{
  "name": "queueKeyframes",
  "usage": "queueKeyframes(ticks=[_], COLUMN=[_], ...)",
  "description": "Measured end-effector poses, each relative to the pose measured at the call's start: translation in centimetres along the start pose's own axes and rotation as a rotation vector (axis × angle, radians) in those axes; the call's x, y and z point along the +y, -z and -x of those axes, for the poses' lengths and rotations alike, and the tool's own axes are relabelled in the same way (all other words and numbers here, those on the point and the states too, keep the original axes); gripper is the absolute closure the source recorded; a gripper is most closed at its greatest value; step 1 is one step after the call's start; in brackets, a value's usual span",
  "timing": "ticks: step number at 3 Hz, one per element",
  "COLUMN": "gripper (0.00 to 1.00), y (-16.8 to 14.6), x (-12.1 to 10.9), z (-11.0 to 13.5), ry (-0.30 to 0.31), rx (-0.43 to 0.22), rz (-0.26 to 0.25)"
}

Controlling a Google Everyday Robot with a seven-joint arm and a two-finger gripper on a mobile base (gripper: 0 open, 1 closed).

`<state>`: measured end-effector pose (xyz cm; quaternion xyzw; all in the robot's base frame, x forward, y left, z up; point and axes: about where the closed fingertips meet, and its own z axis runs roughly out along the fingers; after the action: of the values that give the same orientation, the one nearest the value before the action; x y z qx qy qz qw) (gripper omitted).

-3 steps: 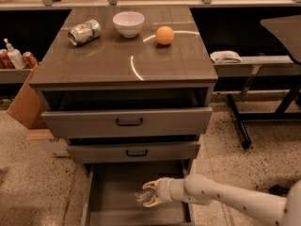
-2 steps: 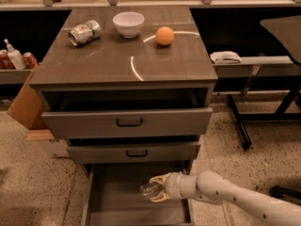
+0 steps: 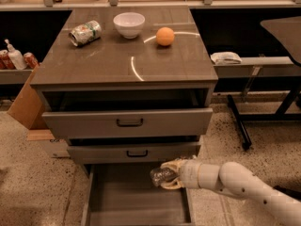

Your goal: Pick water bottle from bottom drawer and place on counter

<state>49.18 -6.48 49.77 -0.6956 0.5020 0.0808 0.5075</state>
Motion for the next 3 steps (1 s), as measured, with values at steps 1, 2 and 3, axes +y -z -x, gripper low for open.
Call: queueKeyframes(ticks=[1, 2, 3], gripper=[1.0, 1.0, 1.0], y=[0.7, 0.8, 4.3], x=[-0.6, -0.8, -4.8], z=[0.3, 0.5, 2.8], ry=[0.01, -0.006, 0.031], rx=[0.005, -0.025, -0.07], rz=[-0.009, -0.023, -0.076])
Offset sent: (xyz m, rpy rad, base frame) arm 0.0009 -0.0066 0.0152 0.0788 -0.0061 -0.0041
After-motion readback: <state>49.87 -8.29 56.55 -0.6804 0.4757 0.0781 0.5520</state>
